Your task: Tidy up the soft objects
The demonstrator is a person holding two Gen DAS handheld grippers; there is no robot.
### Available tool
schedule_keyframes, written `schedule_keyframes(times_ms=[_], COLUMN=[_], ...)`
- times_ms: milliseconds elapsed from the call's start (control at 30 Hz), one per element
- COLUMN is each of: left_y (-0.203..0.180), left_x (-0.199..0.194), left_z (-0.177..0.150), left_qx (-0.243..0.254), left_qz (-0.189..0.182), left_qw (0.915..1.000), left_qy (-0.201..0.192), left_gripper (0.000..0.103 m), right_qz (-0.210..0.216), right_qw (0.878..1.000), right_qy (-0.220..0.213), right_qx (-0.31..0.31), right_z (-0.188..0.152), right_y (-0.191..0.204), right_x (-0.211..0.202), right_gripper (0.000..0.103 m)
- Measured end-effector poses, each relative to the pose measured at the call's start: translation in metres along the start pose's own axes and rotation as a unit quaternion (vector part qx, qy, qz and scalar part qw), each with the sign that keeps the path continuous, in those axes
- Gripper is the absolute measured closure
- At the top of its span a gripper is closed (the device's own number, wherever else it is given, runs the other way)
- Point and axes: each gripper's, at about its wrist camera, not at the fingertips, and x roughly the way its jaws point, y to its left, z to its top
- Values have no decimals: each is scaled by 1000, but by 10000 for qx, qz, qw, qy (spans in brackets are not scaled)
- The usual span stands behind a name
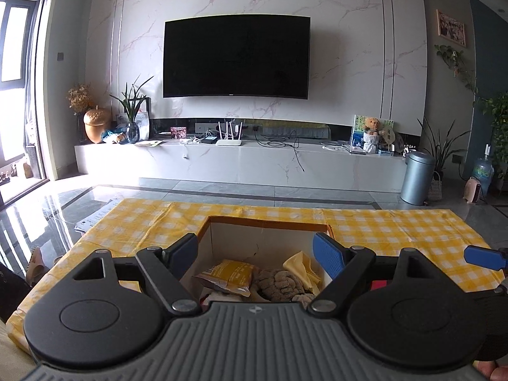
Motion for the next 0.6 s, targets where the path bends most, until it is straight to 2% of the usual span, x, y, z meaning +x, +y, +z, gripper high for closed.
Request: schedule_keyframes(times_ms=[100,333,433,600], left_y=[-6,-14,-13,-16], left_x=[1,8,11,12], left_z=[-5,-13,-16,-18], left_qx=[108,282,173,286], left_qz=[72,269,238,281], left_qw=[9999,9992,9993,9989], left_qy=[12,122,212,235], left_gripper=[7,7,7,7], right_qz=[42,567,571,605], right_qw=[10000,9976,9980,9981], right_qy=[47,105,65,104], right_qx=[-15,375,248,107], right_z=[-2,-4,-4,-6], right_y=[3,2,6,12], right_x=[3,10,9,11], right_gripper=[3,3,3,3])
